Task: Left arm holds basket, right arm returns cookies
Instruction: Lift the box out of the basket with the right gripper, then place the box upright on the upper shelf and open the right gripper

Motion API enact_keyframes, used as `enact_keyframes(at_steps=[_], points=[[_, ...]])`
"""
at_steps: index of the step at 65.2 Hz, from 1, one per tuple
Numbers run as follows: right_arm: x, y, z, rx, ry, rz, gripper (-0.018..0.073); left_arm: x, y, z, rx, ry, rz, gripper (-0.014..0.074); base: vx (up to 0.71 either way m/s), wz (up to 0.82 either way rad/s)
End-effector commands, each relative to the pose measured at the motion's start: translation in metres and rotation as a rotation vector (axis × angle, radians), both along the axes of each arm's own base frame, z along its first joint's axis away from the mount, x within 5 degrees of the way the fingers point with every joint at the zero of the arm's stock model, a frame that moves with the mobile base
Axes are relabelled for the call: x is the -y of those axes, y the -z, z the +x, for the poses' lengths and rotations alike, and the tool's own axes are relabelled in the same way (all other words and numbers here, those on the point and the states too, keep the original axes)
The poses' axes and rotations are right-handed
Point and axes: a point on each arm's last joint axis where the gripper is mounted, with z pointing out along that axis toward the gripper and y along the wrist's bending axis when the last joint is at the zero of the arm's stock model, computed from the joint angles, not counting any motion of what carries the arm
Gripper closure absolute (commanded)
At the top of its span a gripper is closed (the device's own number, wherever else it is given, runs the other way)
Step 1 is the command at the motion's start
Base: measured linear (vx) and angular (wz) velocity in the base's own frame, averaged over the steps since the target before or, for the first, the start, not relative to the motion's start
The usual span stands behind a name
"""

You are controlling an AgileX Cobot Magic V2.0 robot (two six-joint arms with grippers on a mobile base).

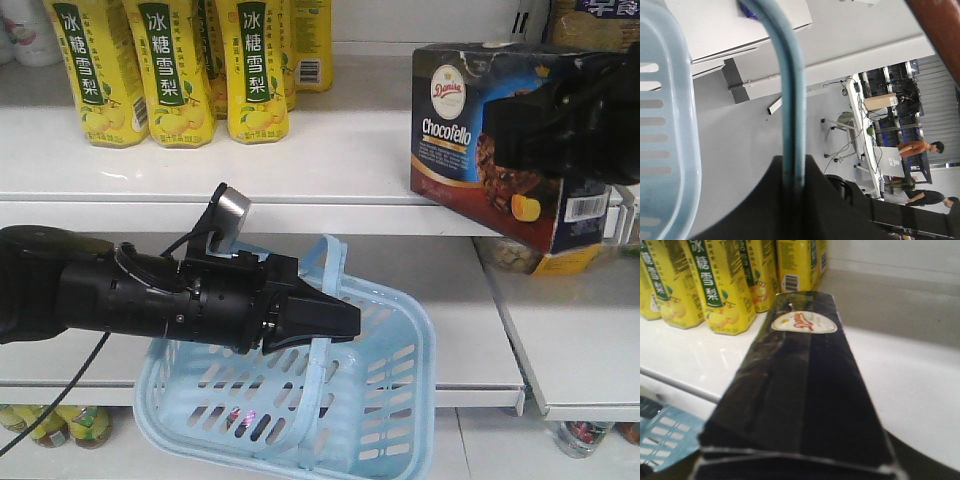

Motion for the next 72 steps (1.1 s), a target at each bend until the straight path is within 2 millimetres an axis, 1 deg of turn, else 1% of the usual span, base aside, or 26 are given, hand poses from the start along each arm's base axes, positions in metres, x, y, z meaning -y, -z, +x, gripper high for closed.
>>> enact_keyframes(at_steps=[1, 7, 17, 27, 31, 42, 49, 57, 61, 65, 72], points=[[0.004, -0.028, 0.009, 0.183, 0.043, 0.041, 0.0405, -0.003, -0.036, 0.007, 0.046, -0.097, -0.157, 0.0602, 0.0, 0.0], [0.014, -0.029, 0.023, 0.17, 0.114, 0.063, 0.0405, -0.003, -0.036, 0.007, 0.046, -0.097, -0.157, 0.0602, 0.0, 0.0], [0.04, -0.024, 0.044, 0.167, 0.243, 0.102, 0.0405, -0.003, -0.036, 0.007, 0.046, -0.097, -0.157, 0.0602, 0.0, 0.0], [0.054, -0.018, 0.063, 0.195, 0.298, 0.083, 0.0405, -0.003, -0.036, 0.007, 0.046, -0.097, -0.157, 0.0602, 0.0, 0.0], [0.056, -0.013, 0.073, 0.198, 0.308, 0.079, 0.0405, -0.003, -0.036, 0.007, 0.046, -0.097, -0.157, 0.0602, 0.0, 0.0], [0.051, 0.005, 0.101, 0.214, 0.286, 0.022, 0.04, -0.003, -0.036, 0.007, 0.046, -0.097, -0.157, 0.0602, 0.0, 0.0], [0.049, 0.014, 0.115, 0.229, 0.277, 0.013, 0.0393, -0.003, -0.036, 0.007, 0.046, -0.097, -0.157, 0.0602, 0.0, 0.0], [0.047, 0.02, 0.125, 0.257, 0.262, -0.02, 0.0371, -0.003, -0.036, 0.007, 0.046, -0.097, -0.157, 0.0602, 0.0, 0.0], [0.047, 0.023, 0.128, 0.261, 0.256, -0.039, 0.0345, -0.003, -0.036, 0.007, 0.046, -0.097, -0.157, 0.0602, 0.0, 0.0], [0.047, 0.026, 0.13, 0.254, 0.255, -0.046, 0.0299, -0.003, -0.036, 0.007, 0.046, -0.097, -0.157, 0.0602, 0.0, 0.0], [0.046, 0.027, 0.131, 0.242, 0.256, -0.044, 0.0189, -0.003, -0.036, 0.007, 0.046, -0.097, -0.157, 0.0602, 0.0, 0.0]])
